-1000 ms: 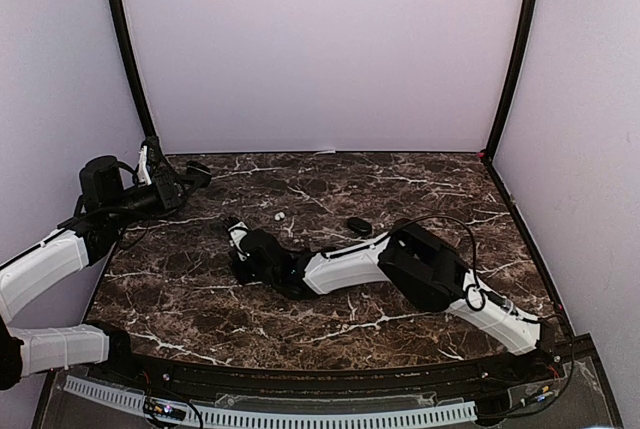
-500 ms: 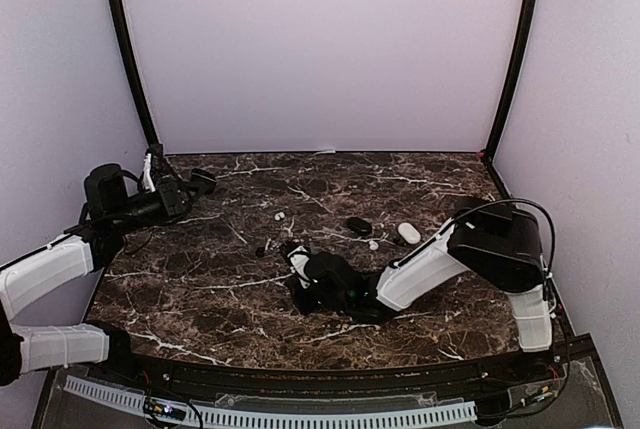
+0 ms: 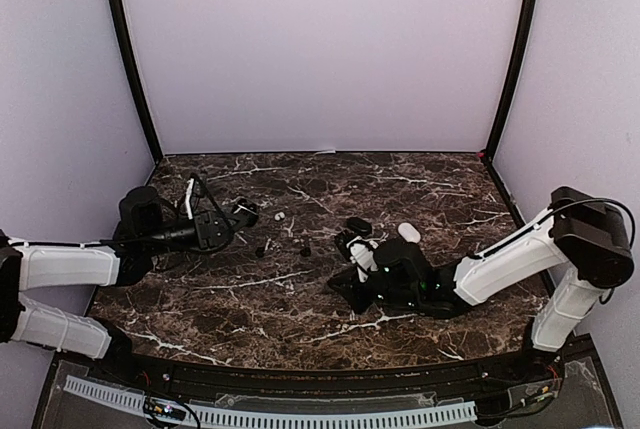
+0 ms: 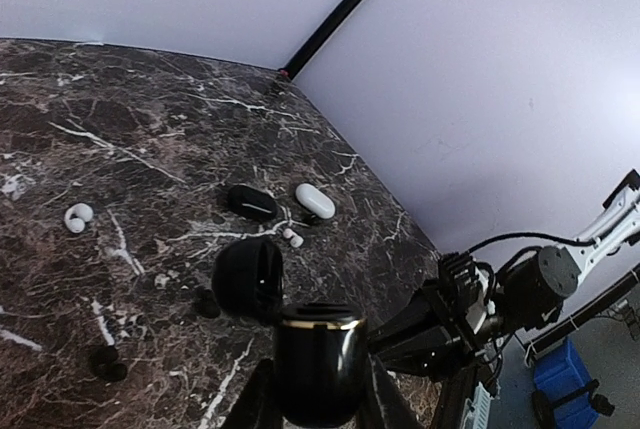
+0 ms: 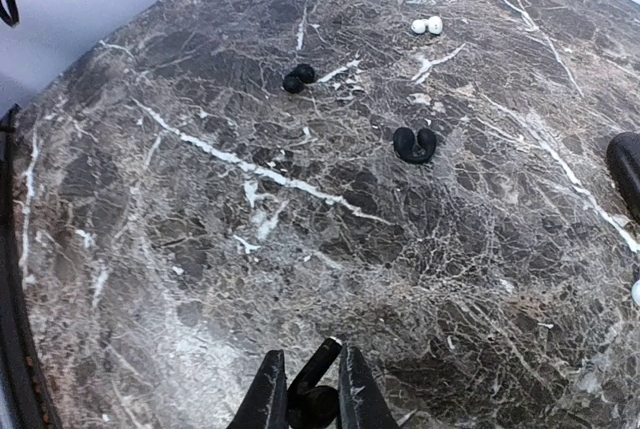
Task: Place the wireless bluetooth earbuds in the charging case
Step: Place the left earbud at the center of the board.
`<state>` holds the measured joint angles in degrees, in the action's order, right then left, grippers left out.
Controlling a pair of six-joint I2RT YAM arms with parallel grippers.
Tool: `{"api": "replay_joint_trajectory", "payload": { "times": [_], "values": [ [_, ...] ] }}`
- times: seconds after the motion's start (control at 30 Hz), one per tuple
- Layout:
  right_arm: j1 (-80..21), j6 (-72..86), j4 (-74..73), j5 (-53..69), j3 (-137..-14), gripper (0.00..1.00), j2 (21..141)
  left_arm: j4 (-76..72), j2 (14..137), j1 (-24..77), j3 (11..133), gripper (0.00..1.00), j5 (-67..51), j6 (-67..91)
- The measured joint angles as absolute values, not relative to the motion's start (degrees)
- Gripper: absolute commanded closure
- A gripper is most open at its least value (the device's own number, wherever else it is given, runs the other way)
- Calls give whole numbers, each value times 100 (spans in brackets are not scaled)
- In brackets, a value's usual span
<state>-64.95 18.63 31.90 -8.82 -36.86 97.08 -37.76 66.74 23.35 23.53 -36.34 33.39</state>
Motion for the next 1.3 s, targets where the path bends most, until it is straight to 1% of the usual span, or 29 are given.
{"api": "replay_joint_trajectory", "payload": {
  "times": [0.2,0.43,0.63,0.77,0.9,1.0,1.07,1.17,1.3],
  "values": [
    [-6034,2220,2722,104,-3632,89,8954,-4853,7295,2860,2053,81,-3863,2759],
    [-5485,2606,1734,1074,-3664,89,8243,-5299,7931,3448,2167,81,-4016,1859],
    [-5367,2679,716,1037,-3719,89,7874,-5767,8665,3806,2292,81,-4167,1509],
    [-5367,2672,515,687,-3597,88,7752,-6014,9085,3975,2292,81,-4287,1284],
    [-5365,2663,904,327,-3085,87,7806,-6274,9327,4042,2290,81,-4394,1098],
    [-5360,2652,1553,117,-2630,87,8084,-6403,9411,4042,2290,81,-4394,985],
    [-5360,2626,2108,-27,-2423,86,8396,-6420,9421,4040,2290,81,-4388,919],
    [-5433,2497,3072,-336,-2390,88,9170,-6423,9421,4040,2290,81,-4368,816],
    [-5872,2108,4217,-1166,-2829,88,10228,-6423,9417,4040,2283,81,-4313,716]
  ]
}}
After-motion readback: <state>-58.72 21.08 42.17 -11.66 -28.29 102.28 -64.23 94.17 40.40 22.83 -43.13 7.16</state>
